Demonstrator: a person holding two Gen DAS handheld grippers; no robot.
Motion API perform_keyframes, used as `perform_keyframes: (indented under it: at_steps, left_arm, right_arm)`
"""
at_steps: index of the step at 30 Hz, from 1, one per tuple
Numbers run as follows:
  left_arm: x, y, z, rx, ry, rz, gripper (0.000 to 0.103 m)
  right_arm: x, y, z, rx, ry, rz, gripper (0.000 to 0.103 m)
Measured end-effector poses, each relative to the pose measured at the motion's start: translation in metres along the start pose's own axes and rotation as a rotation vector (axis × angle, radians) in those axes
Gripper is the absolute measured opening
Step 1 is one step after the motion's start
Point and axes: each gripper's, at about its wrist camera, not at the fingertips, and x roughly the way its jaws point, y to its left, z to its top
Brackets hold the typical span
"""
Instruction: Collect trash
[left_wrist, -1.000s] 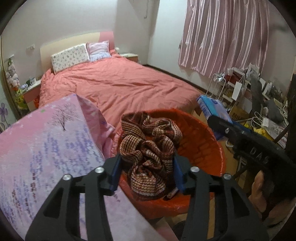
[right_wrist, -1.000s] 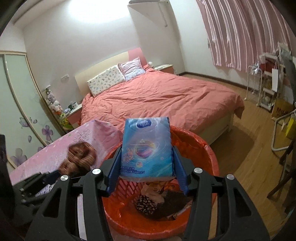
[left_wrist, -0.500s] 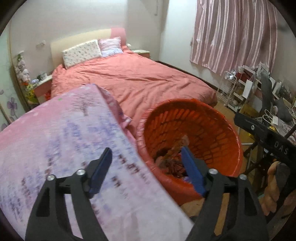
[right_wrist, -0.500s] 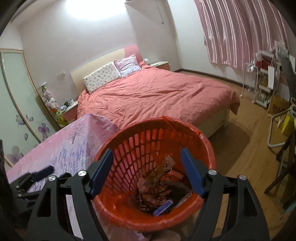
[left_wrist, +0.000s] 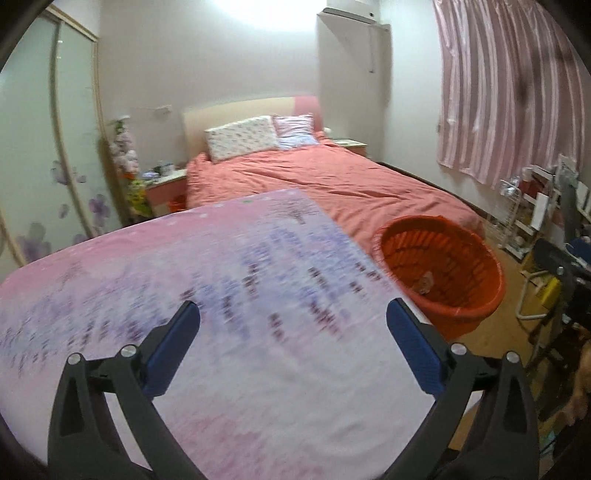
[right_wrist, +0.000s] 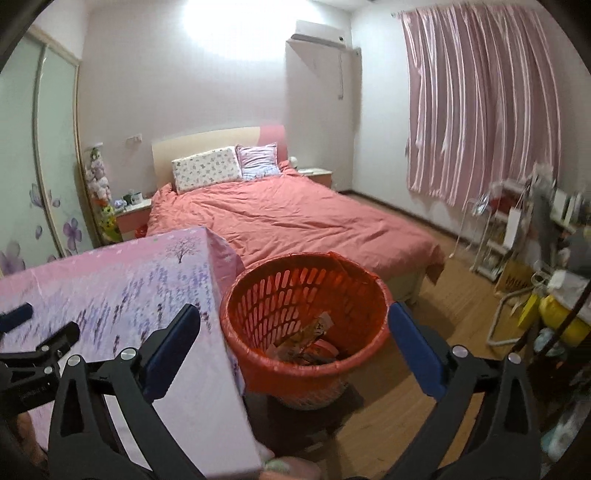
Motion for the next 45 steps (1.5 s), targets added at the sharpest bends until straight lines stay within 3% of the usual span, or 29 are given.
perform_keyframes:
  at_steps: [4,10,22,33,45]
  left_arm:
    - [-0.027,0.017,-0.02,-0.038,-0.012,0.02,0.099]
    - [-0.056,0.03,-0.046,-0.122,-0.032,0.072,0.099]
    - [-0.08,0.045,-0.056,-0.192,-0.036,0.121,0.099]
    - [-0.098,0.04,-0.052,-0.186,-0.055,0.184,0.099]
    - [-0.114,0.033,-0.05,-0.16,-0.095,0.225,0.099]
  right_arm:
    - [-0.026,0.016,-0.014,-0.041,-0.049,0.014,0.101]
    - [-0.047,0.029,-0.028,-0.033,-0.091,-0.069,0.101]
    - [-0.048,0.039,-0.042,0.073,0.119,-0.086,0.101]
    - [-0.069,0.045,-0.045,0.047,0.095,-0.177,0.101]
    - [-0.075,0.048,-0.044,0.045,0.101,-0.163,0.101]
